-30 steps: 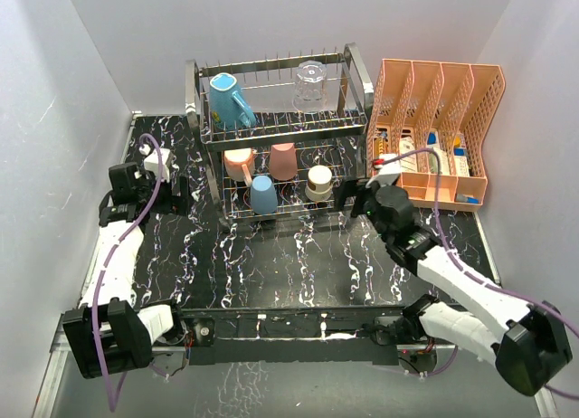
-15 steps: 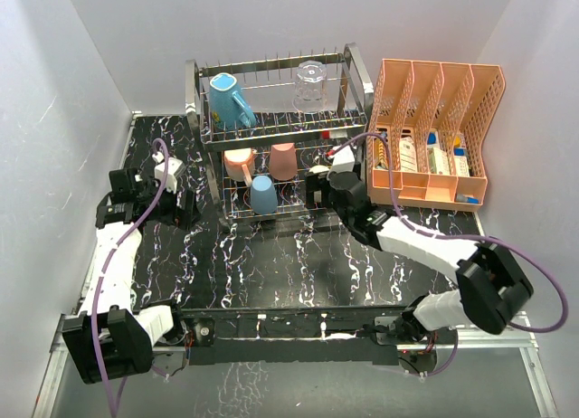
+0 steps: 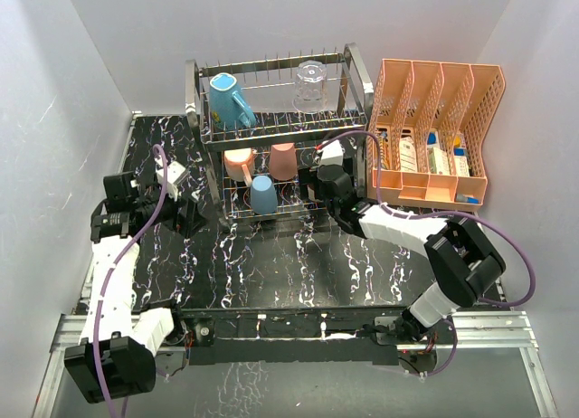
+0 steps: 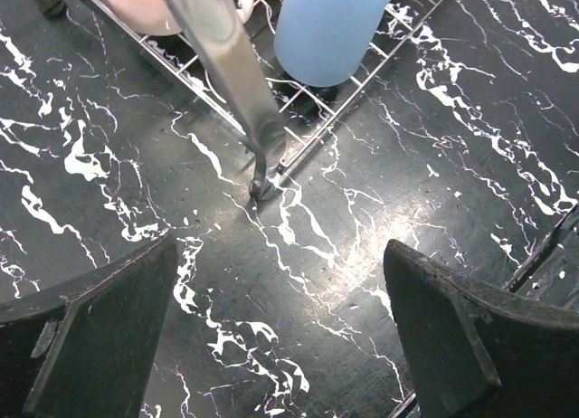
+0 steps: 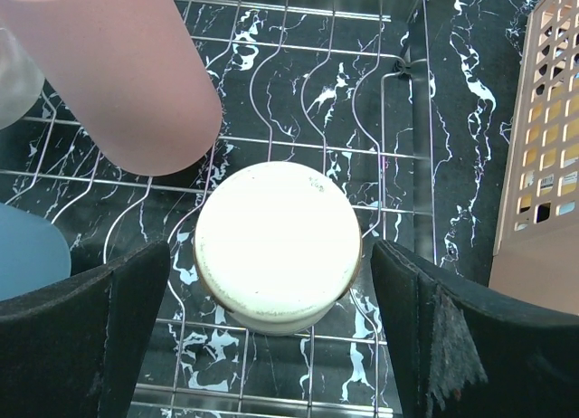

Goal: Unload the cups from the dish rack

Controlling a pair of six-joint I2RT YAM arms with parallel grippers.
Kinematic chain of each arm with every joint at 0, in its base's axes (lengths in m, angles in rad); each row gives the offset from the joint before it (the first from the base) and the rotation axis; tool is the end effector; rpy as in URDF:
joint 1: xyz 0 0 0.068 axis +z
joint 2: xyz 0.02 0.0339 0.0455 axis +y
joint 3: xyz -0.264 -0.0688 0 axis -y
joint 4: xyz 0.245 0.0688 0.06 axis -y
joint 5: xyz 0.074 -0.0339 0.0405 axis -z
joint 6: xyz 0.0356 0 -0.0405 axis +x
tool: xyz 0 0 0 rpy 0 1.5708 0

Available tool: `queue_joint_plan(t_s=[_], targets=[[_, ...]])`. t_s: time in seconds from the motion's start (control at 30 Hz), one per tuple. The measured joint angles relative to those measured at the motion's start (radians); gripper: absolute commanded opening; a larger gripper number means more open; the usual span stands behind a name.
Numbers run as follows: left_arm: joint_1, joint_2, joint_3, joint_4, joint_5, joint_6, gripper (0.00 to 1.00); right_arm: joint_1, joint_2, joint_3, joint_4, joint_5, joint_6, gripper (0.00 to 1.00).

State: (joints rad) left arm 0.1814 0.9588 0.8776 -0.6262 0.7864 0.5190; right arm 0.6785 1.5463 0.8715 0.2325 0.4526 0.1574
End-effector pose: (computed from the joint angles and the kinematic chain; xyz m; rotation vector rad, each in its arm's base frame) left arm 0.1941 0.0100 0.3051 0.7286 1.9499 -0.4735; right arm 0.2730 0.2001 0.2258 -0.2274 1.9538 0.0904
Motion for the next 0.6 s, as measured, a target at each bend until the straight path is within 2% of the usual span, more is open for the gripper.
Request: queue_joint_plan(t_s=[0.33,0.6], targets=[[0.000,-0.038,0.012,-0.016,0.073,-0.004,0.92,-0.006,0.056,0.000,0.052,-0.006,-0.021,0.81],[0.000,-0.076,0.033,-0.042,0.097,0.009,0.91,-0.006,0.063,0.000,0.060,-0.018,-0.025,0.57]])
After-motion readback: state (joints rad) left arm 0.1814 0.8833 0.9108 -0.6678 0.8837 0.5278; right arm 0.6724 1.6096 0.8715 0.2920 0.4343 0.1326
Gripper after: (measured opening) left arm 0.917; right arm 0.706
